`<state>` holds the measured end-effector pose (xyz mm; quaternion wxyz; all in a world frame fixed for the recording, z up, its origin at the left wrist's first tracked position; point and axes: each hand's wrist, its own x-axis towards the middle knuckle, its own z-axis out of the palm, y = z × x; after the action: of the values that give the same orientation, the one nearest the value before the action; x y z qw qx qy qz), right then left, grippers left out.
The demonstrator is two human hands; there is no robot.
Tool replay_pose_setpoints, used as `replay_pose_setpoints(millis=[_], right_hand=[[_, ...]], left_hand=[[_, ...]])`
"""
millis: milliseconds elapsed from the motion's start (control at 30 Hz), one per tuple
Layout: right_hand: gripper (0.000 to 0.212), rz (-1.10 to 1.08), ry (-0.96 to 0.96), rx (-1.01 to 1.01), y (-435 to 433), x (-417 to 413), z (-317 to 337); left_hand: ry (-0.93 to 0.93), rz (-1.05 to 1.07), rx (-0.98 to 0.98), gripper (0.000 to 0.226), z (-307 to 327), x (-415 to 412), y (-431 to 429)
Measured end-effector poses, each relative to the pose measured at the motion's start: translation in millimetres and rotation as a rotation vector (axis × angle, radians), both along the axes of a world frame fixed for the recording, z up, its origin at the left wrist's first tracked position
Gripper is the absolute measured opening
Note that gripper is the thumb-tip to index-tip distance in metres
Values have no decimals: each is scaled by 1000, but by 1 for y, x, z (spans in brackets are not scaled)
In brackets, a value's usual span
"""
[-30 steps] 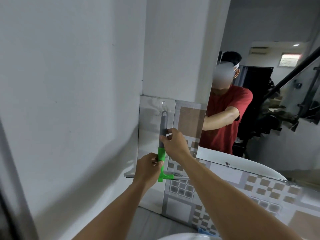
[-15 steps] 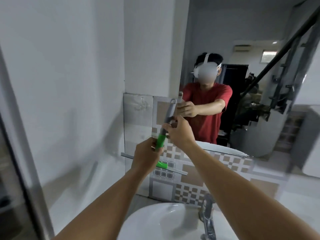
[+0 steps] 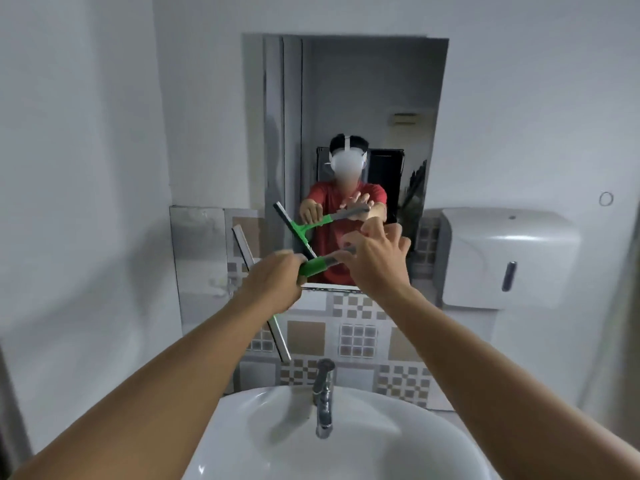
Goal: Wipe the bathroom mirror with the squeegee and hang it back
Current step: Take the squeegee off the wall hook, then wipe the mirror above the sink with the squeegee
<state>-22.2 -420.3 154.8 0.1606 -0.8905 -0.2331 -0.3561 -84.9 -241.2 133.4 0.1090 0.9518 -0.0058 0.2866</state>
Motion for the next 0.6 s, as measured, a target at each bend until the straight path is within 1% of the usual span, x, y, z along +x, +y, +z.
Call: replay_pose_setpoints(millis=[100, 233, 300, 467, 600], right_hand=[[32, 80, 11, -139, -26, -8, 5], [27, 171, 41, -176, -41, -12, 12], [30, 202, 49, -164, -42, -11, 14], [37, 287, 30, -86, -32, 1, 20], [38, 318, 34, 10, -22, 16, 30]], left_hand=[[-18, -17, 131, 24, 20, -5, -16], [-47, -46, 245, 15, 46, -9, -23], [-83, -70, 287, 15, 59, -8, -23], [-211, -100, 442, 32, 87, 1, -18], [-271, -123, 474, 34, 107, 18, -9]])
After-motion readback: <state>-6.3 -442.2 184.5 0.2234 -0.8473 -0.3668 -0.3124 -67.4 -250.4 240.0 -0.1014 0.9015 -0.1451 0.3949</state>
